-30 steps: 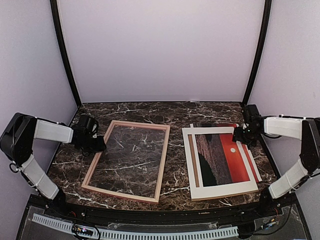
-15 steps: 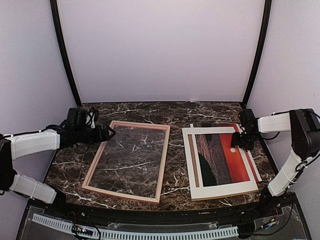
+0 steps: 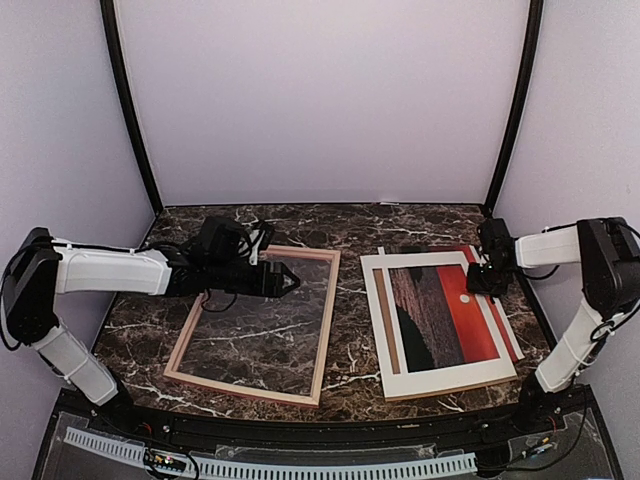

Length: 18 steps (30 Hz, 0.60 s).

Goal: Put the photo into the frame
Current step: Pick up the mat board from the photo.

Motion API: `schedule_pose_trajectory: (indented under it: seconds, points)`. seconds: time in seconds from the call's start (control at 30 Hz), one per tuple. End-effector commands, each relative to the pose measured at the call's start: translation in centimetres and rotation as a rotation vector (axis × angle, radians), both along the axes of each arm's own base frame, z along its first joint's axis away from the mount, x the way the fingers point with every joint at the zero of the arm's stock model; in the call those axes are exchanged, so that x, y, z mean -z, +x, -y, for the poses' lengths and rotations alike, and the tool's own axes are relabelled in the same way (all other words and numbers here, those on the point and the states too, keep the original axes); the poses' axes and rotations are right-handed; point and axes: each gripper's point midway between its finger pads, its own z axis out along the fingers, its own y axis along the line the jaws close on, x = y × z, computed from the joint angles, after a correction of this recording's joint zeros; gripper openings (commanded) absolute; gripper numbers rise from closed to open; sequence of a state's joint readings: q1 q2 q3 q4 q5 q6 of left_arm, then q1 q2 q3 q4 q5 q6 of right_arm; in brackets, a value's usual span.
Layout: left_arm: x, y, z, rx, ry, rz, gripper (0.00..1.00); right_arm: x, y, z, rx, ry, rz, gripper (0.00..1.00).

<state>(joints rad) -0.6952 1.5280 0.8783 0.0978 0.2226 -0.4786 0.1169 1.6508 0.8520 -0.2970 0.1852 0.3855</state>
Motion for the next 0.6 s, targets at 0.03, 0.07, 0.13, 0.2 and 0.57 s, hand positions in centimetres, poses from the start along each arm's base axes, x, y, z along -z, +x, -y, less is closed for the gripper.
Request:
schedule_pose_trajectory:
  seconds: [0.03,0.07,0.13,0.2,0.57]
  points:
    - [-0.5,-0.3,4.3,0.075,0.011,0.021,0.79,0.6,-1.6,0.5,0.024,0.001,-0.012,0.3]
    - [-1.1,-0.5,5.4,0.094,0.005,0.033,0.79,0.4,-1.6,0.4,0.026,0.005,-0.007,0.28]
    - [-0.6,-0.7,6.7,0.117,0.021,0.027,0.79,0.1,-1.8,0.5,0.029,0.006,0.001,0.24]
    - [-0.1,-1.0,8.2,0.14,0.034,0.019,0.79,-0.2,-2.0,0.5,0.031,0.008,0.006,0.22]
    - [2.9,-2.9,14.5,0.253,0.082,-0.017,0.79,-1.8,-2.8,-0.7,-0.004,0.081,0.053,0.15]
